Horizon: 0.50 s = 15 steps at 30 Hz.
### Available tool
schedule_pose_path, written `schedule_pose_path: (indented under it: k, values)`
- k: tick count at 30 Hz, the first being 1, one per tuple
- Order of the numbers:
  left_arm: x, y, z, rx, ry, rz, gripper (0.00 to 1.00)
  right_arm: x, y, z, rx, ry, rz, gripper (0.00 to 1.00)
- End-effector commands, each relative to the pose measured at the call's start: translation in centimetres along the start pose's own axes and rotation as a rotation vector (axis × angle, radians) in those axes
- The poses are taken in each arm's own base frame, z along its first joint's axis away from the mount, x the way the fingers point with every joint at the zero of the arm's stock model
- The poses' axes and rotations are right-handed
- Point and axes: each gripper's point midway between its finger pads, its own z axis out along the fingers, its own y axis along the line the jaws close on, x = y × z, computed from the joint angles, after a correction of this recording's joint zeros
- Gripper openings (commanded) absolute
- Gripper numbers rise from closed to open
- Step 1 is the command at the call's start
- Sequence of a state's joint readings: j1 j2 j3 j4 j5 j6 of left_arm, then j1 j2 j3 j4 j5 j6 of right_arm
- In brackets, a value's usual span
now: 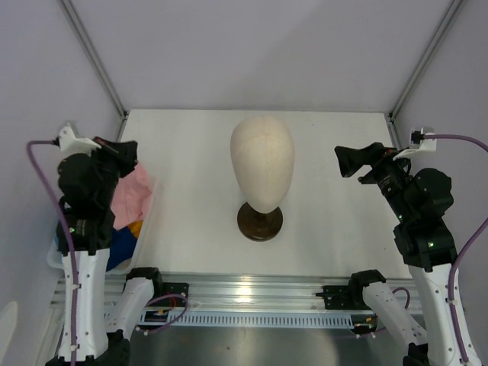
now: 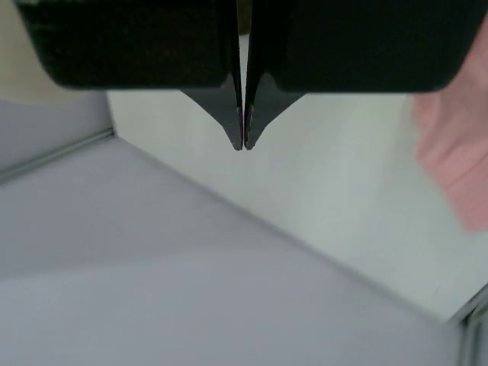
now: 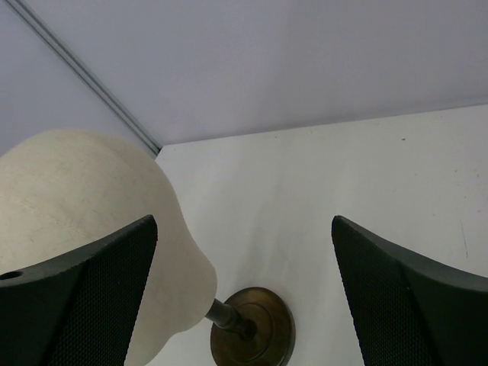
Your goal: Stack the hats
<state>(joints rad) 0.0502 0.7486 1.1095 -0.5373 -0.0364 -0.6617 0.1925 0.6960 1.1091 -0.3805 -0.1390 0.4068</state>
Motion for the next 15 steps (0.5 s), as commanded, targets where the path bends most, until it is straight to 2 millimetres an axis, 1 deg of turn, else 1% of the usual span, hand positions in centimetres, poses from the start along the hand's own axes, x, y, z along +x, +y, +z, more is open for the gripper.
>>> schedule_pose_path:
  k: [1,2,3,4,5,6,7,8,9,10,11,12,13,14,15]
  values:
    - [-4.0,-8.3,-4.0,0.337,-0.01,0.13,0.01,-1.8,1.1,-0.2,-0.032,-0.048,0.007,0.99]
    - [-4.9,-11.5,-6.3,0.478,0.006,0.131,0.01,-2.1,1.7,-0.1,-0.062,-0.053,0.008,0.99]
    - [-5.1,-12.8,-6.9,0.536,0.019,0.131,0.01,-2.2,2.1,0.0,-0.08,-0.053,0.014,0.99]
    - [-5.1,-13.7,-6.9,0.576,0.044,0.13,0.01,-2.4,2.6,0.1,-0.1,-0.052,0.022,0.99]
    - [-4.8,-14.0,-7.0,0.59,0.074,0.133,0.01,-2.5,2.9,0.4,-0.114,-0.044,0.026,0.99]
    - [-6.5,-14.9,-8.0,0.592,0.037,0.149,0.05,-2.9,3.6,0.2,-0.142,-0.041,0.026,0.99]
    - [-5.6,-13.4,-7.2,0.512,0.082,0.149,0.12,-3.0,3.8,0.2,-0.15,-0.037,0.028,0.99]
    - [-5.6,-12.4,-6.3,0.448,0.083,0.178,0.2,-3.0,3.9,0.1,-0.154,-0.033,0.028,0.99]
    - [-5.8,-9.8,-4.7,0.304,0.055,0.167,0.47,-2.7,3.8,0.1,-0.153,-0.025,0.03,0.99]
    - [-4.2,-7.3,-3.4,0.206,0.098,0.16,0.63,-2.6,3.7,0.1,-0.15,-0.03,0.029,1.0]
    - [-3.6,-6.0,-3.2,0.16,0.094,0.16,0.8,-2.4,3.5,0.1,-0.145,-0.031,0.028,0.99]
    - [-3.4,-4.2,-2.4,0.078,0.077,0.151,0.96,-2.3,3.2,0.1,-0.129,-0.038,0.031,0.99]
    - [-0.1,-1.0,-0.7,-0.016,0.149,0.139,1.0,-1.9,2.8,0.2,-0.118,-0.032,0.033,1.0]
    - [0.8,0.2,-0.2,-0.058,0.162,0.118,1.0,-1.7,2.6,0.4,-0.112,-0.023,0.034,1.0]
    - [1.5,1.9,0.4,-0.126,0.168,0.116,1.0,-1.3,2.5,0.6,-0.108,-0.009,0.034,0.99]
